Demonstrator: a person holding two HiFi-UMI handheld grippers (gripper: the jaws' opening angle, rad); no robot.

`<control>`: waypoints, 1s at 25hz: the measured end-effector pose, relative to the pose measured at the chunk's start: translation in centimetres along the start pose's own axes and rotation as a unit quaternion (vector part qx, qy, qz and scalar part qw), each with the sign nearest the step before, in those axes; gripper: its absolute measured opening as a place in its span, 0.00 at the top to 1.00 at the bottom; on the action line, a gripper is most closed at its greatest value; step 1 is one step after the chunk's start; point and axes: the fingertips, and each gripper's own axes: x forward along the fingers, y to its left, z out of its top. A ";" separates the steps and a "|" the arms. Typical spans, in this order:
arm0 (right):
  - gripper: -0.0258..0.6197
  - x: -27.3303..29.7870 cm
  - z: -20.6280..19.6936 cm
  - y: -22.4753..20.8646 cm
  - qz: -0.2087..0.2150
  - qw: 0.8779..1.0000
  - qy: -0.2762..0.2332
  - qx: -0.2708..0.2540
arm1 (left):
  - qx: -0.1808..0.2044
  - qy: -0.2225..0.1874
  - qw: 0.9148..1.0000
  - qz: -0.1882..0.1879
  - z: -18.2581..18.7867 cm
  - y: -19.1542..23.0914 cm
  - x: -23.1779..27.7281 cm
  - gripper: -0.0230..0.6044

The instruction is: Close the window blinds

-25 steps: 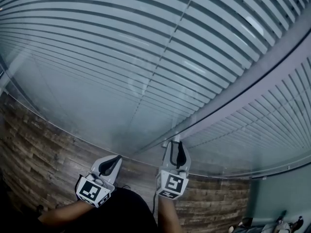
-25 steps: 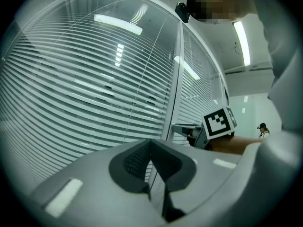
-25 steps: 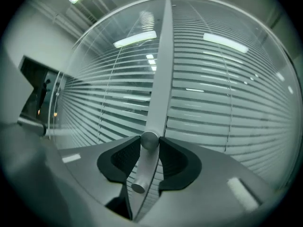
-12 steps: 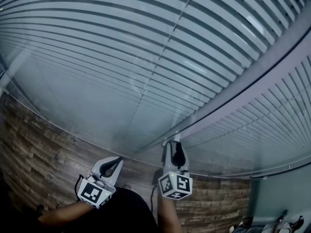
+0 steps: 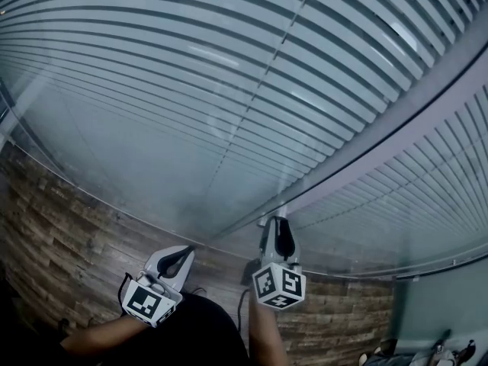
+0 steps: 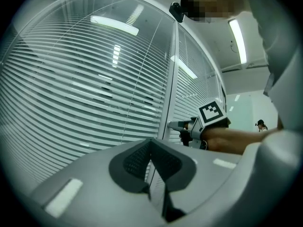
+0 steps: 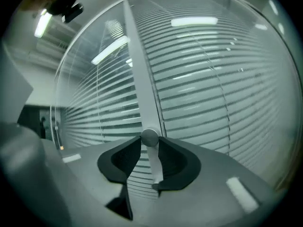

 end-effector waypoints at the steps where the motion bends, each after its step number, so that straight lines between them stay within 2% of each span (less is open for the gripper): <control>1: 0.77 0.0 0.0 0.0 -0.006 0.998 0.009 -0.061 | -0.002 0.000 1.000 0.000 -0.1 0.1 -0.1 0.96; 4: 0.78 0.2 -0.1 0.5 -0.018 0.975 0.031 -0.221 | -0.008 0.003 1.000 0.004 -0.3 0.4 -0.5 0.96; 6: 0.77 0.2 -0.2 0.8 -0.021 0.962 0.039 -0.269 | -0.011 0.004 1.000 0.005 -0.5 0.4 -0.8 0.96; 7: 0.77 0.2 -0.2 0.8 -0.021 0.961 0.040 -0.272 | -0.007 0.002 1.000 0.003 -0.5 0.3 -0.8 0.96; 9: 0.76 0.2 -0.1 0.7 -0.015 0.971 0.038 -0.236 | 0.001 0.000 1.000 -0.001 -0.4 0.1 -1.0 0.96; 10: 0.76 0.2 -0.1 0.6 -0.008 0.981 0.035 -0.193 | 0.000 0.002 1.000 -0.001 -0.4 0.0 -1.0 0.96; 12: 0.69 0.1 -0.3 0.3 0.013 0.997 0.029 -0.071 | -0.010 0.008 1.000 0.003 -0.6 0.1 -1.1 0.96; 14: 0.68 -0.1 -0.2 0.0 0.029 0.998 0.014 0.048 | -0.019 0.012 1.000 0.005 -0.9 0.2 -1.3 0.96; 15: 0.68 -0.1 0.0 -0.2 0.033 0.995 0.004 0.091 | -0.021 0.013 1.000 0.005 -1.0 0.2 -1.4 0.96; 17: 0.71 0.1 0.5 -0.4 0.039 0.989 -0.013 0.140 | -0.023 0.012 1.000 0.006 -1.1 0.2 -1.5 0.96; 19: 0.76 0.4 0.7 -0.3 0.039 0.987 -0.016 0.153 | -0.023 0.011 1.000 0.007 -1.0 0.2 -1.6 0.96; 21: 0.76 0.5 0.7 -0.3 0.032 0.990 -0.013 0.134 | -0.023 0.012 1.000 0.009 -0.9 0.2 -1.7 0.96; 23: 0.77 0.5 0.6 -0.2 0.022 0.997 -0.004 0.076 | -0.023 0.012 1.000 0.010 -1.0 0.3 -1.8 0.96; 25: 0.77 0.5 0.6 0.0 0.007 1.000 0.013 -0.027 | -0.023 0.011 1.000 0.011 -1.1 0.4 -1.9 0.96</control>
